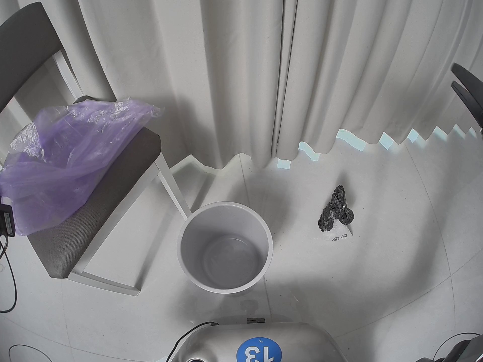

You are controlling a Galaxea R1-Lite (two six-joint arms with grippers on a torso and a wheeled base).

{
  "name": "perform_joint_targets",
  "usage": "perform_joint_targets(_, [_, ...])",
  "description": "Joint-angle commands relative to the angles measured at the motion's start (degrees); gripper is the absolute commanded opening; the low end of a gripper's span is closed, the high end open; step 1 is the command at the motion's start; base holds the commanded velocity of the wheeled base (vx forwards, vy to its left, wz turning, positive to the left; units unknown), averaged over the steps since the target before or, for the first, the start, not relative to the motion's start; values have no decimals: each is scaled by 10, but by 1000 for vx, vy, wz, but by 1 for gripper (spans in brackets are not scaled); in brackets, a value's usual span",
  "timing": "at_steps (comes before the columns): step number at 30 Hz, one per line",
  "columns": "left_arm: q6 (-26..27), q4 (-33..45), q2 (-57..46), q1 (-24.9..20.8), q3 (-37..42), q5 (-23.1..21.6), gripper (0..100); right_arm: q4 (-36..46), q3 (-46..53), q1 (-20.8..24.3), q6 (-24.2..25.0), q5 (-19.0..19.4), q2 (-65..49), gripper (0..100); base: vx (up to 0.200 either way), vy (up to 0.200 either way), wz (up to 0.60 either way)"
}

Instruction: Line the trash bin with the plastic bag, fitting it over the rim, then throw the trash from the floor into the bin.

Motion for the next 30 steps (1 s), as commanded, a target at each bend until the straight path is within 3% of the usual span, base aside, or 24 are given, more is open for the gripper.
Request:
perform_joint_targets(1, [-73,48,32,-68,-77,0,0,-108,19,96,-14,-92,144,100,0,0,0])
perform_joint_targets(4, [-81,51,35,-80,-83,0,0,-111,31,118,-28,-92,152,100,0,0,0])
perform_joint_targets(6, [-83,51,38,-85,-92,-1,0,-116,48,156,-51,-96,183,100,0,0,0])
perform_joint_targets(11, [-107,53,51,-93,-123,-1,0,-132,62,175,-55,-98,224,100,0,0,0])
perform_joint_targets(14, [-137,67,55,-132,-155,-1,0,-163,87,208,-55,-97,250,100,0,0,0])
perform_joint_targets(20, [-167,70,54,-168,-182,-19,0,-211,132,268,-52,-94,313,100,0,0,0])
perform_joint_targets(26, [-169,72,52,-212,-207,-27,0,-378,149,301,-46,-99,460,100,0,0,0])
perform_joint_targets(30, [-170,72,55,-241,-230,-27,0,-396,153,304,-47,-101,496,100,0,0,0])
